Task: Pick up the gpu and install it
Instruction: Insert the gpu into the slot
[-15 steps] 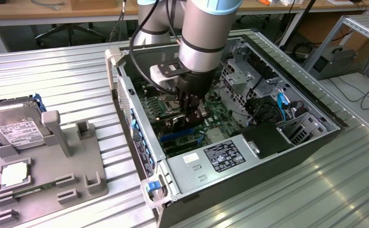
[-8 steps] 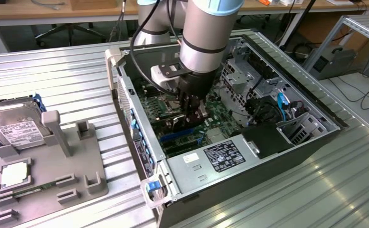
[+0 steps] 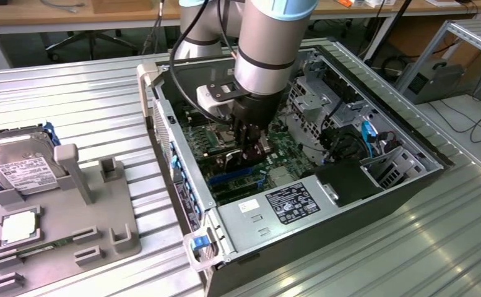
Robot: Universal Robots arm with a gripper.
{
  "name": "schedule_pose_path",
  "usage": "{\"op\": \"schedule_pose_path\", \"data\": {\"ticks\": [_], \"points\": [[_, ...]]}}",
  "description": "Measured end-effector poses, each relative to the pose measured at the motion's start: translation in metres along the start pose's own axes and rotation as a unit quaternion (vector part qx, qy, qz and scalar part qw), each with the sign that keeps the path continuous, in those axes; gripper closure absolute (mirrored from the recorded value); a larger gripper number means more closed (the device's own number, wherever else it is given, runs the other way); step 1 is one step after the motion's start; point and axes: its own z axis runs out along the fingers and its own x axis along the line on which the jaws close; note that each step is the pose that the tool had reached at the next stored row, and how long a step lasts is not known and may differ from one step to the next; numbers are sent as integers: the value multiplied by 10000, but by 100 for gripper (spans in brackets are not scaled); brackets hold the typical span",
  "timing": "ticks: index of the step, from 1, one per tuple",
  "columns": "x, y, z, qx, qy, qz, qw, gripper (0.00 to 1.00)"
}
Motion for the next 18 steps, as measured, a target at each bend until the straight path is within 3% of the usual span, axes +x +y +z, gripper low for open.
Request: {"op": "schedule_pose_path", "data": {"ticks": [13,18], "points": [[0,-27,-2,-55,-1,2,10000,73],[0,-27,-2,-56,-1,1,10000,73]]}}
